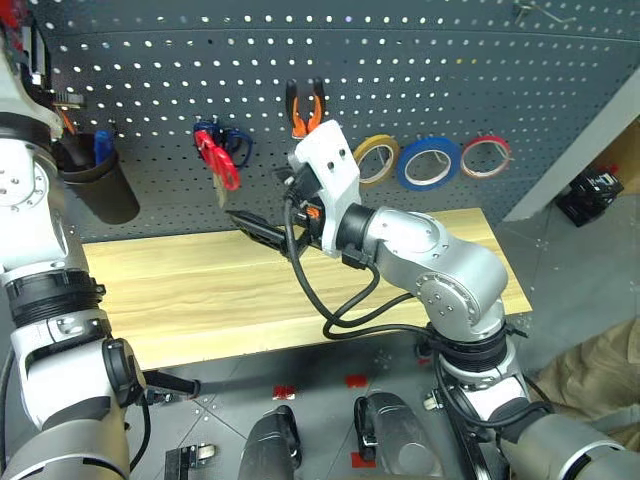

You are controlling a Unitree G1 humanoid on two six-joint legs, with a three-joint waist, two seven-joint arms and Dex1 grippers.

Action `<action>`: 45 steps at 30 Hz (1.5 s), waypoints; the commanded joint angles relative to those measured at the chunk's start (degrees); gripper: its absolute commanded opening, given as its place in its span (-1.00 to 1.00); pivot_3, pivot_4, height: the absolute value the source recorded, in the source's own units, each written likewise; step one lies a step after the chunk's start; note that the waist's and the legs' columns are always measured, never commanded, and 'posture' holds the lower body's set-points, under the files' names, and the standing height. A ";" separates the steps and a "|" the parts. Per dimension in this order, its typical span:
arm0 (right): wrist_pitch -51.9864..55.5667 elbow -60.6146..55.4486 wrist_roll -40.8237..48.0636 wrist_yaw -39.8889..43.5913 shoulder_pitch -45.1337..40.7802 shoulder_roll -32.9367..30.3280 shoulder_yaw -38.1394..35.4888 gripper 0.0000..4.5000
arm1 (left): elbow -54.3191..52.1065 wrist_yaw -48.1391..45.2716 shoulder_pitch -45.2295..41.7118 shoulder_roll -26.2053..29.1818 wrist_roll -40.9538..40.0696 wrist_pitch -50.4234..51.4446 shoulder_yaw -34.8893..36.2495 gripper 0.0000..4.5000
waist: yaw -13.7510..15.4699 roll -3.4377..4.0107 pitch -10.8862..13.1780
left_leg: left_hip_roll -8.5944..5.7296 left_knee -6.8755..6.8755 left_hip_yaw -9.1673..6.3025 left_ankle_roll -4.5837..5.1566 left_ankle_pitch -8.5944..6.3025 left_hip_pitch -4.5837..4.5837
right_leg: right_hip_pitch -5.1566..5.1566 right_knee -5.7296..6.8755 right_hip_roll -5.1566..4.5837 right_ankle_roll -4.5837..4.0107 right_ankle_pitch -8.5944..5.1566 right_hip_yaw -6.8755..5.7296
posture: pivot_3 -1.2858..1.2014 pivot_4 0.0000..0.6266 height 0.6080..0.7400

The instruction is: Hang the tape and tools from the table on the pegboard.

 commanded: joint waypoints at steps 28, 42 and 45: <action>-8.57 -0.82 0.88 2.51 -0.78 -1.53 1.98 1.00 | -10.52 6.62 13.25 -3.11 -1.08 -1.61 0.30 0.80 | -3.53 -0.19 -2.91 | 0.02 0.78 -0.17 0.06 -0.01 0.14 | 0.11 0.95 0.00 0.03 0.02 0.14 | -0.21 -0.68 1.00; -15.61 -3.81 -2.40 6.12 12.31 -15.24 0.04 1.00 | -47.83 10.88 42.09 -15.86 1.75 27.96 -4.08 0.80 | -4.08 0.09 -4.17 | 0.13 0.71 -0.19 0.24 -0.12 0.61 | 0.43 0.98 0.17 0.03 0.00 0.31 | -0.16 -0.73 1.00; -21.58 -1.70 -5.01 6.98 19.67 -17.84 0.52 1.00 | -49.54 11.81 45.41 -17.39 1.90 33.55 -3.46 0.80 | -3.13 0.37 -4.60 | 0.08 0.74 -0.32 0.21 -0.12 0.68 | 0.62 0.91 0.19 0.02 0.00 0.26 | -0.15 -0.75 1.00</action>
